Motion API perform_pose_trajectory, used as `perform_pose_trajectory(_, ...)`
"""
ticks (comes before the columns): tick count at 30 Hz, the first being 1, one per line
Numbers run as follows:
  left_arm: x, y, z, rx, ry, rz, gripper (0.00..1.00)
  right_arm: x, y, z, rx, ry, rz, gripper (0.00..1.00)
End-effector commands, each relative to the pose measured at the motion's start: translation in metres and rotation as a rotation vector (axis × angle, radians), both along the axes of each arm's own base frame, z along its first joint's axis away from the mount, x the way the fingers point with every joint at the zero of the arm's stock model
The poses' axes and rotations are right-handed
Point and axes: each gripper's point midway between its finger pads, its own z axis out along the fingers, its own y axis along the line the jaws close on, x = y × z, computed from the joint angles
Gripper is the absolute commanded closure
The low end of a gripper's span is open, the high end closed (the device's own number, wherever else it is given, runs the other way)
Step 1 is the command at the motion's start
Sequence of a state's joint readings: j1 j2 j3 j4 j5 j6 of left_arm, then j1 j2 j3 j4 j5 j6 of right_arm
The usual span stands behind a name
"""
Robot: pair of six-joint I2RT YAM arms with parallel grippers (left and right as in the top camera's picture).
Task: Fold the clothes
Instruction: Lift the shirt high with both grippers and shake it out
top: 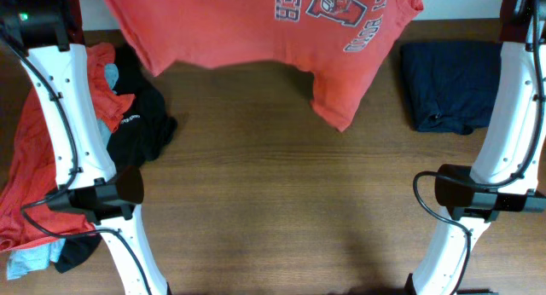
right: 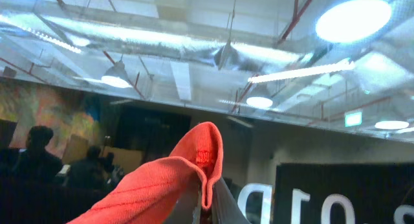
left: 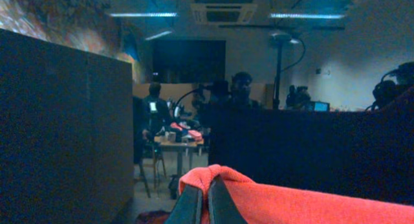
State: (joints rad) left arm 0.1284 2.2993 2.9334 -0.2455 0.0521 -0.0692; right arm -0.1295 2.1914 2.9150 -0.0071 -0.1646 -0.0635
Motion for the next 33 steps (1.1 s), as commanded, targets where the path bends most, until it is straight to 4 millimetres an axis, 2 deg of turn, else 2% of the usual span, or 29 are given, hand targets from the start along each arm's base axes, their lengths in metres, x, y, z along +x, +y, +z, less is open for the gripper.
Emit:
perform_pose_trajectory(1,-0.014,0.003,0.016,-0.014,-0.03,0.011,1.0,0.002,0.0,-0.005,0.016,0.04,0.014,0.96)
perform_pose_trajectory(6,-0.007,0.003,-0.012,-0.028,0.105,0.005,1.0,0.018,-0.001,-0.028,0.027,0.158,0.021,0.96)
perform_pose_trajectory(8,-0.008,0.003,-0.01,-0.027,0.094,0.006,1.0,0.016,-0.001,-0.025,0.025,0.142,0.021,0.96)
perform_pose_trajectory(13,-0.025,0.0,0.029,-0.006,-0.064,0.002,1.0,-0.005,0.003,0.003,0.007,0.014,0.023,0.96)
perform_pose_trajectory(16,-0.044,-0.002,0.055,0.005,-0.15,0.002,1.0,-0.022,0.005,0.017,0.001,-0.031,0.023,0.96)
perform_pose_trajectory(17,-0.059,-0.004,0.07,0.01,-0.182,0.002,1.0,-0.035,0.007,0.027,-0.003,-0.052,0.024,0.96)
perform_pose_trajectory(26,-0.128,-0.022,0.124,0.045,-0.272,-0.039,1.0,-0.101,0.023,0.067,-0.044,-0.122,0.054,0.96)
perform_pose_trajectory(33,-0.183,-0.029,0.147,0.069,-0.259,-0.022,1.0,-0.15,0.03,0.085,-0.069,-0.105,0.033,0.96)
